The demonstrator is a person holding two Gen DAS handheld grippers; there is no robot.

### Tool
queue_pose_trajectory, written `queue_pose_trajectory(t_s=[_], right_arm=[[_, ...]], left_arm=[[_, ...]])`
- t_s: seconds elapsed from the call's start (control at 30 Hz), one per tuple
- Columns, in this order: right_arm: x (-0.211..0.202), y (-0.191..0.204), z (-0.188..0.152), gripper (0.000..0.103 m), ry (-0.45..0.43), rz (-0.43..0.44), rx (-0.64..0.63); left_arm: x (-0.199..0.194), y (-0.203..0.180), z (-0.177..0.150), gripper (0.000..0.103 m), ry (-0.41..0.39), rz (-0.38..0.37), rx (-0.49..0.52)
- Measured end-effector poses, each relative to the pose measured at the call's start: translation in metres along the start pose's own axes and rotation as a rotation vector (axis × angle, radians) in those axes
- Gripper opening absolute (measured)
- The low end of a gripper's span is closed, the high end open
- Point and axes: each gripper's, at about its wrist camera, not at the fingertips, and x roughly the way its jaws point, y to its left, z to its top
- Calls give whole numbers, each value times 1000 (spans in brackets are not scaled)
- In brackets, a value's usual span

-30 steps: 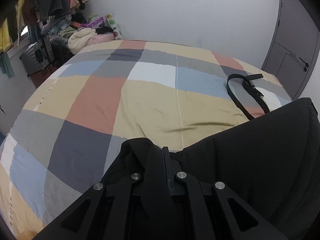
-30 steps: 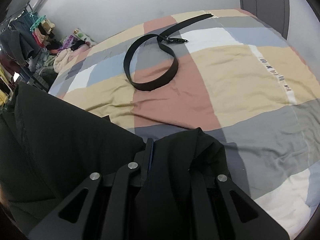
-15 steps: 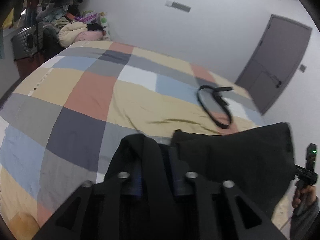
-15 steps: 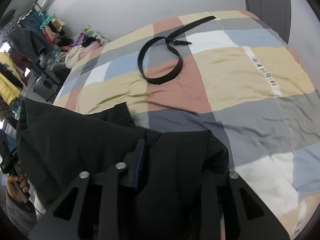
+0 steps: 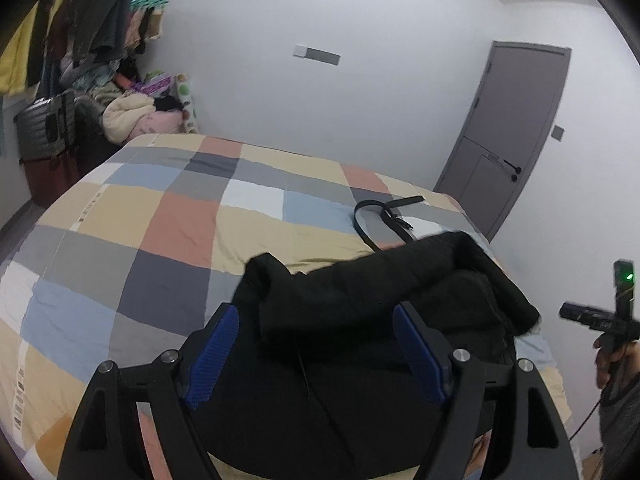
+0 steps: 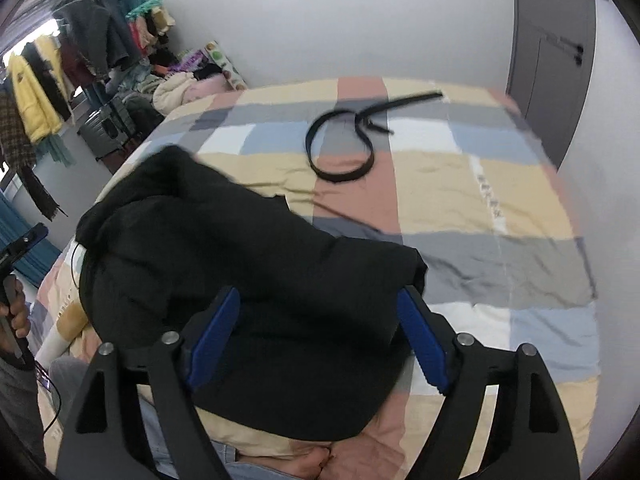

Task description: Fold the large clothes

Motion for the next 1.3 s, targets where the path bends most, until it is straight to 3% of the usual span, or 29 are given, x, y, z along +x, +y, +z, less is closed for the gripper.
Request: queue_pose_trajectory(t_s=[0.13, 0.23, 0.4, 0.6, 0.83, 0.97, 1.23, 1.3], right_arm=[[0, 24, -4, 83, -54, -21, -45], [23, 49, -8, 83, -76, -4, -49], [93, 85, -6, 84, -79, 23, -20], [159, 92, 9, 84, -86, -23, 49], [211, 102, 29, 88, -105, -83, 11], [227, 108, 31, 93, -112, -91, -10], [258, 102, 41, 101, -109, -51, 31], [265, 102, 44, 101, -98, -42, 27]], left_arm=[[26, -17, -4, 79, 34, -9, 10], [58, -33, -7, 79, 61, 0, 34], [111, -57, -1, 79, 79, 32, 76], [181, -81, 11, 79, 64, 128, 186], [229, -62, 9, 79, 81, 178, 160], [244, -43, 9, 79, 77, 165, 102], [264, -24, 11, 80, 72, 161, 72], [270, -20, 10, 81, 39, 154, 60]])
